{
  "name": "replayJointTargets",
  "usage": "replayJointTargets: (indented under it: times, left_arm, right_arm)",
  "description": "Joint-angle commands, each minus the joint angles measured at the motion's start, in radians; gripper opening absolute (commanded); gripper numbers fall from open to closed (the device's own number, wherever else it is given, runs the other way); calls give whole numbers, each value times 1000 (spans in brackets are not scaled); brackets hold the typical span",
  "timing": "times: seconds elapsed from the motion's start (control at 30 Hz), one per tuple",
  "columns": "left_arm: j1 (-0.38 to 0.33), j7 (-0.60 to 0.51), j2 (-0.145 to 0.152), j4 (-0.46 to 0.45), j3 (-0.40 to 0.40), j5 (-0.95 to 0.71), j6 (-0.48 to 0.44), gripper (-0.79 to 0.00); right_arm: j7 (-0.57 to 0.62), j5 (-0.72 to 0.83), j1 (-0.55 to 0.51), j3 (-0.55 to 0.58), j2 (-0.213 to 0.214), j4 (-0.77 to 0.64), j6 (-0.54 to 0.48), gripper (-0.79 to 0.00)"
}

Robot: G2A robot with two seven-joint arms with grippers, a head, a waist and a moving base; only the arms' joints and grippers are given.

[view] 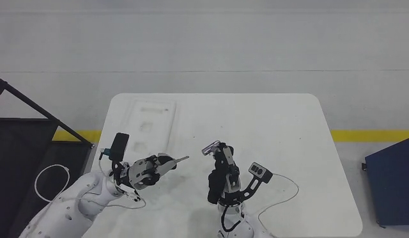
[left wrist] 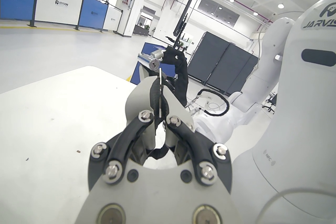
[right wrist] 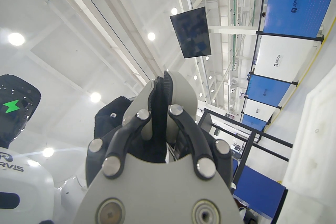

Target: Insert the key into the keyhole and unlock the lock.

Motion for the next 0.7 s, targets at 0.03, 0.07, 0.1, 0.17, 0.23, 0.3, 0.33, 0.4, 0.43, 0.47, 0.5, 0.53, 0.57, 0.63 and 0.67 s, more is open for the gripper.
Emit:
replayJointTargets:
  times: [0.03, 0.07, 0.1, 0.17, 0.23, 0.3, 0.33, 0.4, 0.43, 0.47, 0.5, 0.53, 0.57, 0.63, 0.67]
  left_arm:
    - [1, -46, 19, -2, -4, -21, 0, -785]
    - [5, -69, 26, -14, -15, -26, 0, -785]
    - [14, -93, 34, -36, -26, -36, 0, -785]
    - [34, -132, 47, -72, -53, -54, 0, -785]
    - [67, -201, 64, -111, -100, -86, 0, -785]
    - [98, -271, 78, -148, -135, -149, 13, -785]
    - [111, -308, 84, -171, -153, -179, 33, -785]
    - [135, -373, 94, -207, -189, -226, 76, -785]
    - [148, -396, 98, -227, -206, -251, 100, -785]
    - [162, -418, 101, -245, -221, -276, 125, -785]
    - [175, -439, 104, -264, -234, -304, 154, -785]
    - [181, -453, 105, -274, -245, -321, 184, -785]
    - [189, -479, 107, -300, -265, -351, 243, -785]
    - [192, -511, 108, -329, -278, -391, 306, -785]
    - [193, -539, 108, -344, -281, -424, 337, -785]
  right_arm:
    - [0, 0, 0, 0, 0, 0, 0, -785]
    - [0, 0, 0, 0, 0, 0, 0, -785]
    - [0, 0, 0, 0, 0, 0, 0, -785]
    - [0, 0, 0, 0, 0, 0, 0, -785]
    - [0, 0, 0, 0, 0, 0, 0, -785]
    - [0, 0, 0, 0, 0, 0, 0, -785]
    - [0, 0, 0, 0, 0, 0, 0, -785]
    - [0, 0, 0, 0, 0, 0, 0, -785]
    - [0, 0, 0, 0, 0, 0, 0, -785]
    - [0, 0, 0, 0, 0, 0, 0, -785]
    - [0, 0, 0, 0, 0, 0, 0, -785]
    - [0, 0, 0, 0, 0, 0, 0, -785]
    - [0, 0, 0, 0, 0, 0, 0, -785]
    - [0, 0, 0, 0, 0, 0, 0, -785]
    - [0, 0, 0, 0, 0, 0, 0, -785]
